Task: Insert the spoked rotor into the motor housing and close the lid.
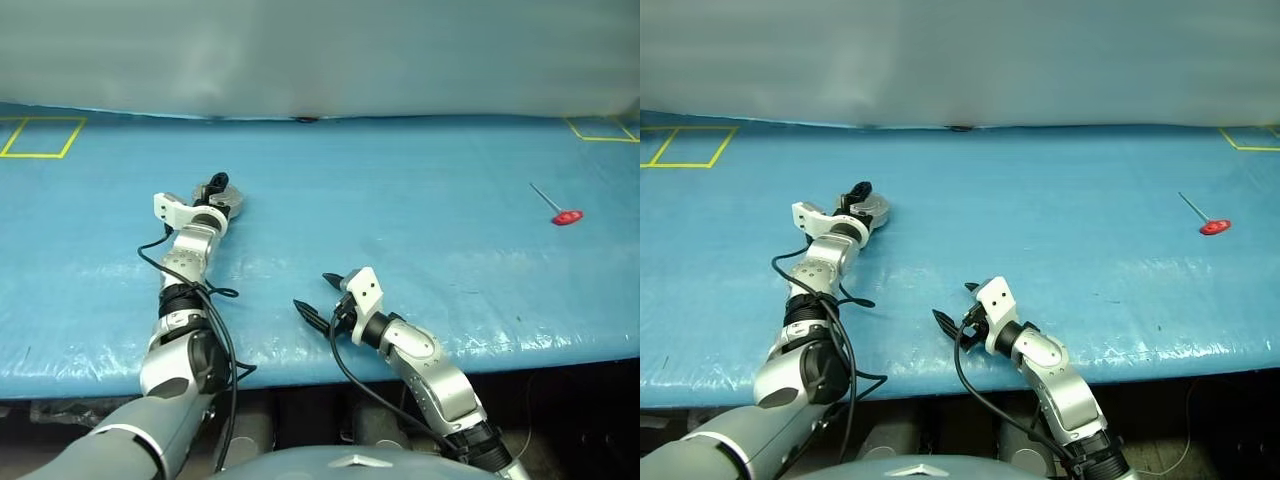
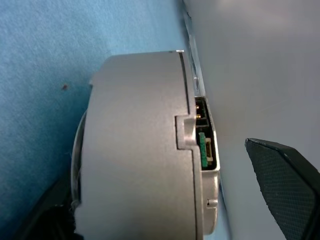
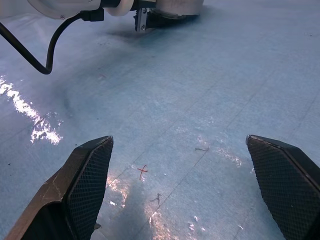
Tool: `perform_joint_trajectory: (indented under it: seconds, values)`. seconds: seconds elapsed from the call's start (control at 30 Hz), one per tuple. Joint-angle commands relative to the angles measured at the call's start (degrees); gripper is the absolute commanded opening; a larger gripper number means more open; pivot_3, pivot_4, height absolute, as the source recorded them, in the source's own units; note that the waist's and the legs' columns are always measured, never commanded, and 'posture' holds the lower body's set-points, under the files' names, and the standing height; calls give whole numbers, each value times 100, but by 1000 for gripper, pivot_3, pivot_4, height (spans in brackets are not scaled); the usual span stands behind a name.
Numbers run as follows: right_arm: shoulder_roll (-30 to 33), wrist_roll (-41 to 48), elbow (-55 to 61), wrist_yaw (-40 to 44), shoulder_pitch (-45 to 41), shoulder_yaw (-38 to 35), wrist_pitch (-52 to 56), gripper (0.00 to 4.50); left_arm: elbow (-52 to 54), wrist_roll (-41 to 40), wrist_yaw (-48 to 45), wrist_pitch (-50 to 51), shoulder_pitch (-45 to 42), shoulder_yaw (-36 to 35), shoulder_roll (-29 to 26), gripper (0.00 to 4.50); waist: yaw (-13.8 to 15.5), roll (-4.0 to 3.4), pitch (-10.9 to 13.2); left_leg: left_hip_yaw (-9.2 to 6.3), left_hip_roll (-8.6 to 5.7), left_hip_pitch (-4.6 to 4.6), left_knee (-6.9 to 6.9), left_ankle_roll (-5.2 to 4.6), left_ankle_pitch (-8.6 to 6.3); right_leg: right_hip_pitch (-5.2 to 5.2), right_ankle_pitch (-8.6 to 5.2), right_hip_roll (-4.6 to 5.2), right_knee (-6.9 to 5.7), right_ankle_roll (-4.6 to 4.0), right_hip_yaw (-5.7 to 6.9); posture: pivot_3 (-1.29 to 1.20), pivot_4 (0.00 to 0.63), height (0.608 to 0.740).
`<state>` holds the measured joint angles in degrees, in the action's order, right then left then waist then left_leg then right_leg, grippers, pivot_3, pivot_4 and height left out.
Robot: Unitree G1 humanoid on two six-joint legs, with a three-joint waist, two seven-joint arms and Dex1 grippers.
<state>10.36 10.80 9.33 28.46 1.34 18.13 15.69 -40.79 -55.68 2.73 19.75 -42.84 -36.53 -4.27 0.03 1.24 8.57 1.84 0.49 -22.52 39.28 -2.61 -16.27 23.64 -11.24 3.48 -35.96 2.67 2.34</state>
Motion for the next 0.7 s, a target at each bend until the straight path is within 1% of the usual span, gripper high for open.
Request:
perform_joint_trajectory:
  seconds: [0.03,0.17,0.43,0.7]
  values:
    - [-47,12,70,3,-40,-19,-3,4500,84,222,367,-17,122,-36,-76,4465,-29,-1,-1,-1,0,1,0,1,0,0,0,0,-1,0,0,0,150,740]
    - [-63,8,50,15,-34,-19,0,4500,235,403,736,-38,230,-22,-63,4465,-87,-6,-5,0,1,9,-1,1,1,-6,1,0,-3,0,-3,0,150,740]
    - [-42,-11,33,54,-34,12,39,4500,775,596,1003,14,618,111,-15,4465,-157,-8,-6,13,6,30,-12,2,1,-11,0,0,-8,-3,-13,0,150,740]
    - [-42,-1,13,91,-68,3,87,4500,1458,547,1299,198,1104,170,119,4465,-160,-14,-10,31,10,59,-19,1,-1,-27,-2,1,-12,-7,-25,0,150,740]
